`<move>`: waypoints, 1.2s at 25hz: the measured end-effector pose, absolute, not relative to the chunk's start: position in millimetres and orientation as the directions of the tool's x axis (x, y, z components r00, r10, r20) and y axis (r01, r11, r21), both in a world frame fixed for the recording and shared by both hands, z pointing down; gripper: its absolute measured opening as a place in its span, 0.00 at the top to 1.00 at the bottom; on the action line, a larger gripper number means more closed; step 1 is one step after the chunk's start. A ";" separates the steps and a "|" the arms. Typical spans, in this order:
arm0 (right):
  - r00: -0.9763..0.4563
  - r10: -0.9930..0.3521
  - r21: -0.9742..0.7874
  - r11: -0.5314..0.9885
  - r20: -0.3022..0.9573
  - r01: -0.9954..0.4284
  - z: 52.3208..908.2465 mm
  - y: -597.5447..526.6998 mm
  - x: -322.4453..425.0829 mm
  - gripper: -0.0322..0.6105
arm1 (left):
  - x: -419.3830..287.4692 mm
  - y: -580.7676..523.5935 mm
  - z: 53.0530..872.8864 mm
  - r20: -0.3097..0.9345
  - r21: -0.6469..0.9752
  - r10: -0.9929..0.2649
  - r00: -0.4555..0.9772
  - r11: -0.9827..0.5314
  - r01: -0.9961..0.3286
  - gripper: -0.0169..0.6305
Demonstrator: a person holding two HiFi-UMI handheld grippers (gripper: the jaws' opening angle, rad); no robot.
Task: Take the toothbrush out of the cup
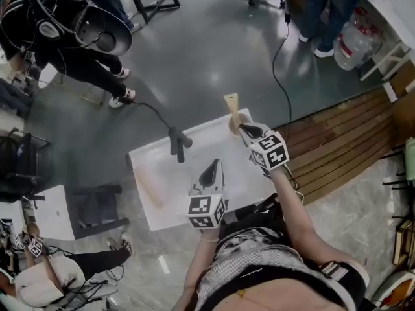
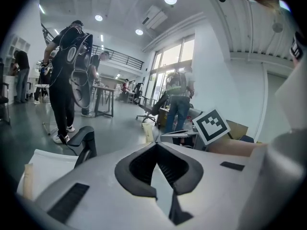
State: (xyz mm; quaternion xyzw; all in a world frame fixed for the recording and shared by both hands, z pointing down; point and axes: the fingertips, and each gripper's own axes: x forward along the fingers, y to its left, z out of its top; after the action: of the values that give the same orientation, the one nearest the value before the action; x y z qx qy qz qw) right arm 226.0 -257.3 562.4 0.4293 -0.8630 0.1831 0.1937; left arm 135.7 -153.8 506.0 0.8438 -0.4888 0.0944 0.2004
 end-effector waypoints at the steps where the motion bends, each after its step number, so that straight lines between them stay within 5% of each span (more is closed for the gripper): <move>1: -0.548 -0.671 -0.142 0.561 0.499 -0.816 565.1 -259.1 226.5 0.84 | 133.9 -153.8 506.7 0.356 0.247 -0.789 0.501 -0.438 -0.864 0.97; 30: -0.427 -0.682 -0.081 0.478 0.594 -0.875 604.7 -303.3 230.2 0.83 | 93.8 -151.8 510.0 0.371 0.247 -0.835 0.407 -0.334 -0.910 0.97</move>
State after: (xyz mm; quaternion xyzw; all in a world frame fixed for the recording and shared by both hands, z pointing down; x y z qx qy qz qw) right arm 230.2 -303.3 604.7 0.4731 -0.8225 0.1929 0.2500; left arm 93.8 -151.8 510.0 0.8118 -0.5372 0.0889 0.2110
